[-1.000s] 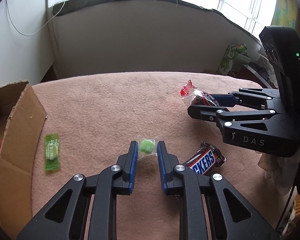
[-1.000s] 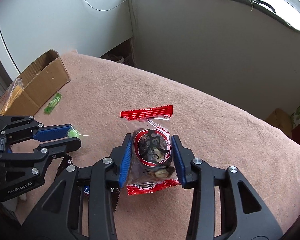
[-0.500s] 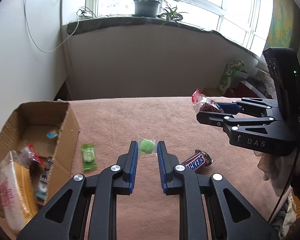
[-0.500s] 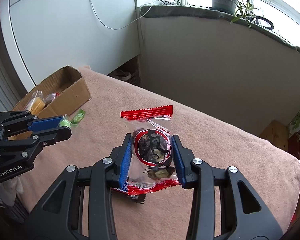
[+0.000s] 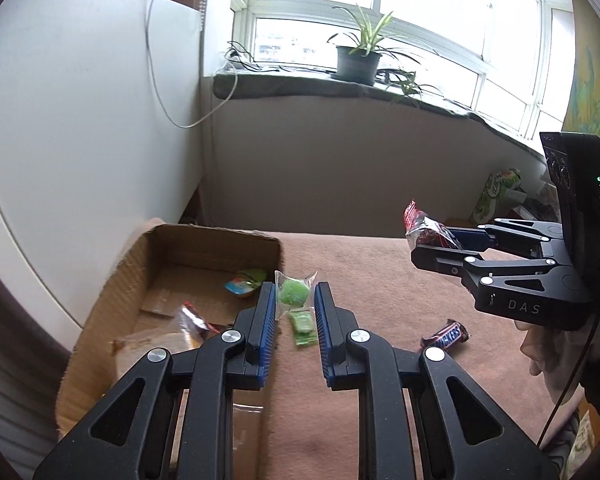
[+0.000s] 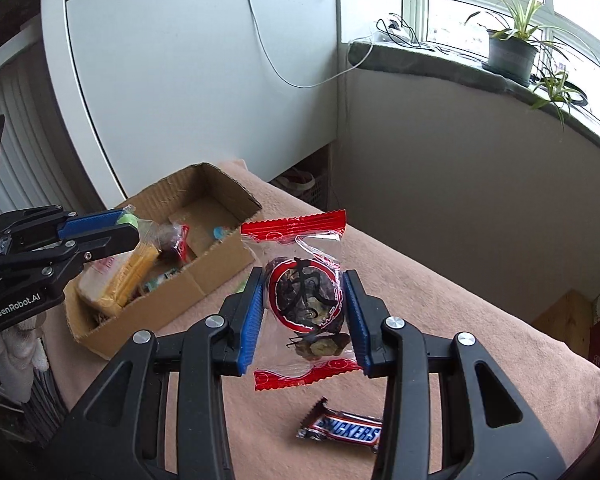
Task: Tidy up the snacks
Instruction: 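Carry both candies into the cardboard box and open both tools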
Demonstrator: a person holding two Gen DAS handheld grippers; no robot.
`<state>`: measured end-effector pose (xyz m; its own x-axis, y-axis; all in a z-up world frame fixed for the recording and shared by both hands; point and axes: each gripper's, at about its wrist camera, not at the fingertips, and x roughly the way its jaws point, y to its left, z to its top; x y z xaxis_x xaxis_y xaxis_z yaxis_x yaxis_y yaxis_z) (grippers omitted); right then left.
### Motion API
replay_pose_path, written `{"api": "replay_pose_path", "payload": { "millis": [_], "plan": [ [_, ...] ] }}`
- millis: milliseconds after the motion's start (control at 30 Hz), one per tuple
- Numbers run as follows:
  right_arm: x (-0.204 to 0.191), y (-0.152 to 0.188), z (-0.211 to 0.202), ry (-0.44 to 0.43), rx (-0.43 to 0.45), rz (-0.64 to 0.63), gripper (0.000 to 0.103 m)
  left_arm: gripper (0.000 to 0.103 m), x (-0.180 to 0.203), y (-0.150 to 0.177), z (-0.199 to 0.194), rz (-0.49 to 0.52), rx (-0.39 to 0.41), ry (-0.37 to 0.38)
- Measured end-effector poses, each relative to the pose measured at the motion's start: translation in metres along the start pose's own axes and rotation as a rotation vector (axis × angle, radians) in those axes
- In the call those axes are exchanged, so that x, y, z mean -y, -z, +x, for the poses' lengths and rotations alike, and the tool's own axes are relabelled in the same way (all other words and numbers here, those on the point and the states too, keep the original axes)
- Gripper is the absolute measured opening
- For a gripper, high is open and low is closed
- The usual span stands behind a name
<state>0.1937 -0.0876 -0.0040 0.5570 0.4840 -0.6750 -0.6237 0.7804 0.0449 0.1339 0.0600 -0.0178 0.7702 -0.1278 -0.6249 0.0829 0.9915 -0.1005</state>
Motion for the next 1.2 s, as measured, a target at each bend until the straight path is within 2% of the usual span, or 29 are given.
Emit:
{"api": "replay_pose_path", "payload": {
  "millis": [267,500,867,1200],
  "plan": [
    [-0.034,-0.029,0.033,-0.069,-0.011,0.005,0.040,0.018,-0.051,-0.003,-0.002,-0.062,-0.003,-0.072],
    [-0.058,-0.041,0.062,-0.092,-0.039,-0.003,0.040,0.018,-0.080,0.000,0.008,-0.121,-0.028,-0.086],
    [-0.076,-0.046,0.097,-0.087,-0.088,-0.034,0.040,0.018,-0.096,-0.002,0.022,-0.133,-0.041,-0.088],
    [-0.079,-0.051,0.108,-0.082,-0.119,-0.057,0.040,0.018,-0.102,-0.003,0.025,-0.139,-0.042,-0.089]
  ]
}}
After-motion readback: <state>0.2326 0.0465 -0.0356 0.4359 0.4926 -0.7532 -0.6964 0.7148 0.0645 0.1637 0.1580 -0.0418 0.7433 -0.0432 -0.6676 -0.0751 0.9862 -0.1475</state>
